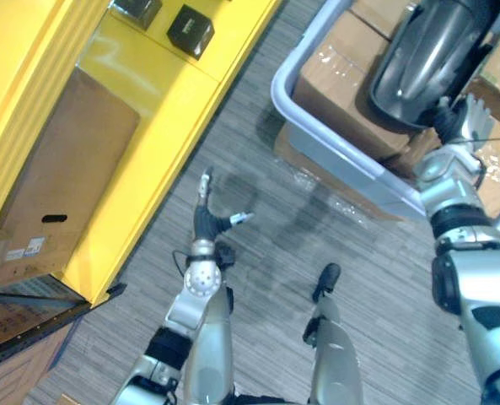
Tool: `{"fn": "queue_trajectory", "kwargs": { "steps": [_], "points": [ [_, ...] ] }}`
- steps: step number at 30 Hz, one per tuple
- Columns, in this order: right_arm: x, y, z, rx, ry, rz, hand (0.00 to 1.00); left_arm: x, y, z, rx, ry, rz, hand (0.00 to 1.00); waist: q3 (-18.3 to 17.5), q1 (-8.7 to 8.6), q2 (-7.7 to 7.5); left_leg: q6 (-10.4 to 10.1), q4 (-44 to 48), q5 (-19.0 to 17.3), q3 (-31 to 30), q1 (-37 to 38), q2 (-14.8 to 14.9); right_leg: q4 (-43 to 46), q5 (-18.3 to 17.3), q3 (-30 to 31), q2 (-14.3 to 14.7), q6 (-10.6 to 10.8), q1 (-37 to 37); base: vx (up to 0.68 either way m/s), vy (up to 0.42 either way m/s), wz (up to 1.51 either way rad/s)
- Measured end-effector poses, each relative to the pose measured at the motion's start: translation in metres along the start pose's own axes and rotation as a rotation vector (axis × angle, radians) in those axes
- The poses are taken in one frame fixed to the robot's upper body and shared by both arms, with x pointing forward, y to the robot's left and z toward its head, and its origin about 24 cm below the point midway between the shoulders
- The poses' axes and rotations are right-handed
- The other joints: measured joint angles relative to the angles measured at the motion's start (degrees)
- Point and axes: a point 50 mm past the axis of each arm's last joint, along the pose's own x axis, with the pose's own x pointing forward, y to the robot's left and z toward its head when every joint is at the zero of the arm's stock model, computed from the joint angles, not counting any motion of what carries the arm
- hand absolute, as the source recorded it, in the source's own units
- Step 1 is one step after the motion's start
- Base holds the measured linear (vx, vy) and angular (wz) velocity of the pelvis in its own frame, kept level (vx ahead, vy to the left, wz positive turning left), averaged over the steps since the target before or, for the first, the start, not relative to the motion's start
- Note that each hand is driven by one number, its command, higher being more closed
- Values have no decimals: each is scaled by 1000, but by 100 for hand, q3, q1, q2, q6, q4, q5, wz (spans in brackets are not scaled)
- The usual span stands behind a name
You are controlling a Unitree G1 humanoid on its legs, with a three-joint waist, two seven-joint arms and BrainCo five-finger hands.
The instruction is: Walk over and take plastic housings, then place them on the shelf
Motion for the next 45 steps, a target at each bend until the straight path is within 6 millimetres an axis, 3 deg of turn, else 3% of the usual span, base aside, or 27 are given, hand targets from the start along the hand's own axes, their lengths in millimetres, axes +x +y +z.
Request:
{"fn": "queue_trajectory", "kwargs": {
  "steps": [6,11,17,22,26,28,32,40,45],
  "points": [
    [-3,1,15,53,-41,-30,100,30,-3,30,11,-137,8,0,0,-134,-1,7,50,-7,74,16,18,19,35,133,3,-5,-36,-9,27,-7],
    [-6,2,30,101,-70,-55,100,47,-8,43,12,-180,22,0,-1,-155,-3,32,92,-28,197,19,46,49,68,265,2,-23,-123,-13,21,-12],
    [-12,8,41,179,-60,-42,100,85,-26,61,79,-196,-8,0,1,-335,-7,31,112,-29,214,19,69,56,82,296,20,-39,-139,-3,7,-3],
    [-8,0,71,244,-106,-59,100,124,-35,92,107,-211,-33,0,35,-502,-65,31,124,-29,342,9,99,56,143,450,27,-62,-255,-5,13,-12],
    [-6,-6,87,273,-137,-68,100,140,-36,107,56,-181,-55,0,52,-627,-95,13,150,-42,353,13,156,56,155,479,78,-76,-260,-1,0,-7],
    [-6,-9,99,278,-176,-74,100,149,-31,117,24,-178,-59,0,128,-640,-233,-9,215,-95,459,60,231,56,173,615,130,-95,-285,-20,-4,-28],
    [-7,-12,114,261,-248,-70,100,160,-25,126,-61,-143,-95,0,207,-715,-379,-1,312,-169,617,68,266,52,200,784,134,-91,-359,-32,-1,-21],
    [-13,-4,125,206,-323,14,100,172,-27,145,-394,-64,-227,0,217,-818,-399,-3,305,-180,651,67,297,45,236,816,154,-93,-389,-9,-6,-3],
    [-15,-3,130,169,-369,33,100,175,-21,149,-450,-64,-282,0,218,-838,-401,-9,305,-184,651,67,322,30,236,822,176,-93,-390,0,0,0]
  ]
}}
